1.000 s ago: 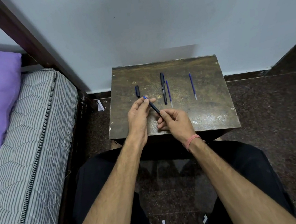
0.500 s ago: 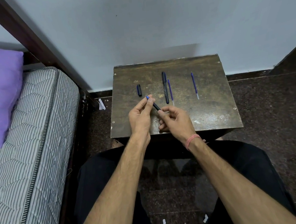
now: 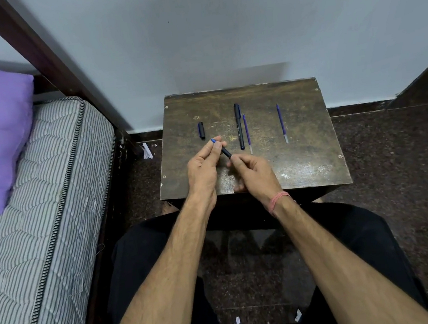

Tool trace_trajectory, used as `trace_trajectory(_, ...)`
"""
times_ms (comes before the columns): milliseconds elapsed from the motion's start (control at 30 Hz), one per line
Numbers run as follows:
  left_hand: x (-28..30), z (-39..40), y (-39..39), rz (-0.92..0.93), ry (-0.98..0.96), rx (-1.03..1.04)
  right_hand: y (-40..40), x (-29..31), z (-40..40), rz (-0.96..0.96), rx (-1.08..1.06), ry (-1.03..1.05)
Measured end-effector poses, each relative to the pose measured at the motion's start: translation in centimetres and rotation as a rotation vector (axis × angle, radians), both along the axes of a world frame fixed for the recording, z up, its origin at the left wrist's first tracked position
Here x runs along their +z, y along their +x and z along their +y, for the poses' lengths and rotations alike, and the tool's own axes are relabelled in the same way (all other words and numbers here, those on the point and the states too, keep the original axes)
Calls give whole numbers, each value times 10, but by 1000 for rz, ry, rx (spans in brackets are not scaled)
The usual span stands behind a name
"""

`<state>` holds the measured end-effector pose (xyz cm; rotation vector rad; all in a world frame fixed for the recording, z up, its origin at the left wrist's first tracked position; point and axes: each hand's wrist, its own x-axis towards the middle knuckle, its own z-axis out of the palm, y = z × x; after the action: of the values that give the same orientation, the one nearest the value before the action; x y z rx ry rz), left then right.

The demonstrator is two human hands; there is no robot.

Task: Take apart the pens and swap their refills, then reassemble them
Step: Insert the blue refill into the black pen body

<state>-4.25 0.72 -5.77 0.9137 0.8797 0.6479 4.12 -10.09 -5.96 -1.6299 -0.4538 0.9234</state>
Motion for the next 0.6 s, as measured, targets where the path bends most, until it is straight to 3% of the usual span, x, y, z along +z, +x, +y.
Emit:
trace_trajectory(200,0,0,-2,-16,46,-66,15,7,0,205,115,-35)
trace_trajectory(433,0,4,-1,47,97,-68,18,15,-3,273,134,-51)
trace_trajectory(600,4,25,10,151,61,182,12,8,-3,202,72,-4)
